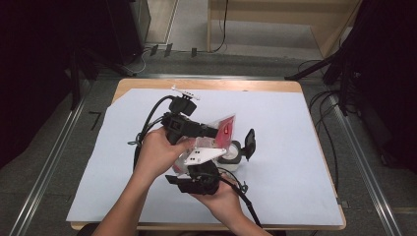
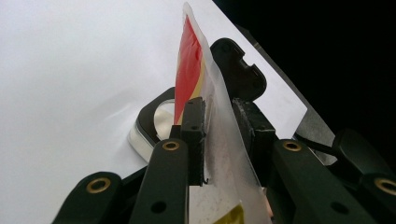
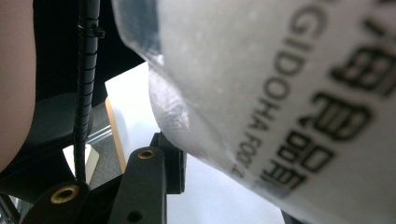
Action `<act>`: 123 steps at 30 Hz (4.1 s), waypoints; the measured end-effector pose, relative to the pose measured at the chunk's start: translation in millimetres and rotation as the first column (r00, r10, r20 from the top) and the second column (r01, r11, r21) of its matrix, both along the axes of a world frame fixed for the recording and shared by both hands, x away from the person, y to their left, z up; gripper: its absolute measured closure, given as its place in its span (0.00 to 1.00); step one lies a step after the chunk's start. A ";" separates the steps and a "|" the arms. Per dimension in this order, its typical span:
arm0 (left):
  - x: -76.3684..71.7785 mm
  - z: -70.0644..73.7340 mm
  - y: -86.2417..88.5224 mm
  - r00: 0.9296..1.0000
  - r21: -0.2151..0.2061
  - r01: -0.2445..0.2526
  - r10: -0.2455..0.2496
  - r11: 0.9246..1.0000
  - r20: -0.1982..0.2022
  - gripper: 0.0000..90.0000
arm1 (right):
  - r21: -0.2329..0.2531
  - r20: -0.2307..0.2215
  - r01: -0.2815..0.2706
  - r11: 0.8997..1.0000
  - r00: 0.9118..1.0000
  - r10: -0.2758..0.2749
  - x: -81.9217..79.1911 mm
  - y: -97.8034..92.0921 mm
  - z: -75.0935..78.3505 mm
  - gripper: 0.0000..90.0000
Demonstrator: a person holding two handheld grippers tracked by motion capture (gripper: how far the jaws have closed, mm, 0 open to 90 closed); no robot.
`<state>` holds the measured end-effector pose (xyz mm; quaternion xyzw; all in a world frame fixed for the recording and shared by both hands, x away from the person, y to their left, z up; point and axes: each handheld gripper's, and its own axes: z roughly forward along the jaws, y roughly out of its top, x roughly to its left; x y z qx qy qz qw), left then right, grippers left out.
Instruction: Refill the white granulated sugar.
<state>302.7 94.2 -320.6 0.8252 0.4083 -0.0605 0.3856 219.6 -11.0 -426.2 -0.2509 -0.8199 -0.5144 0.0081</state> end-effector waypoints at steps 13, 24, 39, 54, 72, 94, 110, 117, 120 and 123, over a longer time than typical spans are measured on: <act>-0.8 0.2 -2.1 1.000 0.000 -0.004 0.004 1.000 0.005 0.84 | 0.004 -0.003 0.003 1.000 1.000 -0.003 -0.4 0.0 -0.1 0.71; -1.6 0.9 -2.4 1.000 -0.001 -0.002 0.002 1.000 0.011 0.84 | 0.005 0.004 0.007 1.000 1.000 -0.007 -0.7 0.0 -0.3 0.71; -2.4 1.1 -2.4 1.000 0.005 -0.001 0.001 1.000 0.015 0.84 | 0.003 0.007 0.003 1.000 1.000 -0.003 -1.1 0.2 -0.5 0.71; -4.8 2.5 1.2 0.999 -0.003 -0.011 0.011 1.000 0.036 0.84 | -0.009 0.031 -0.002 1.000 1.000 0.002 0.0 2.0 -0.4 0.71; -6.5 1.8 5.0 0.998 -0.002 -0.039 0.039 0.999 0.055 0.84 | 0.008 0.026 -0.023 1.000 0.999 0.023 2.5 6.8 -1.9 0.71; -4.9 0.8 4.0 0.998 0.010 -0.036 0.035 0.999 0.043 0.83 | 0.010 0.007 -0.024 1.000 1.000 0.024 4.2 5.6 -3.1 0.71; -5.5 2.1 2.4 0.998 0.007 -0.035 0.035 0.999 0.052 0.83 | 0.020 -0.007 -0.019 1.000 1.000 0.019 3.4 4.5 -1.0 0.71; -5.4 2.3 1.9 0.998 0.006 -0.038 0.038 0.999 0.053 0.83 | 0.019 -0.013 -0.017 1.000 1.000 0.018 3.6 4.3 -0.1 0.71; -5.4 2.4 1.9 0.998 0.006 -0.037 0.037 0.999 0.053 0.83 | 0.018 -0.013 -0.018 1.000 1.000 0.018 3.5 4.3 0.2 0.71; -5.2 2.3 2.4 0.998 0.010 -0.033 0.033 0.999 0.051 0.83 | 0.016 -0.014 -0.018 1.000 1.000 0.019 3.4 4.3 0.4 0.71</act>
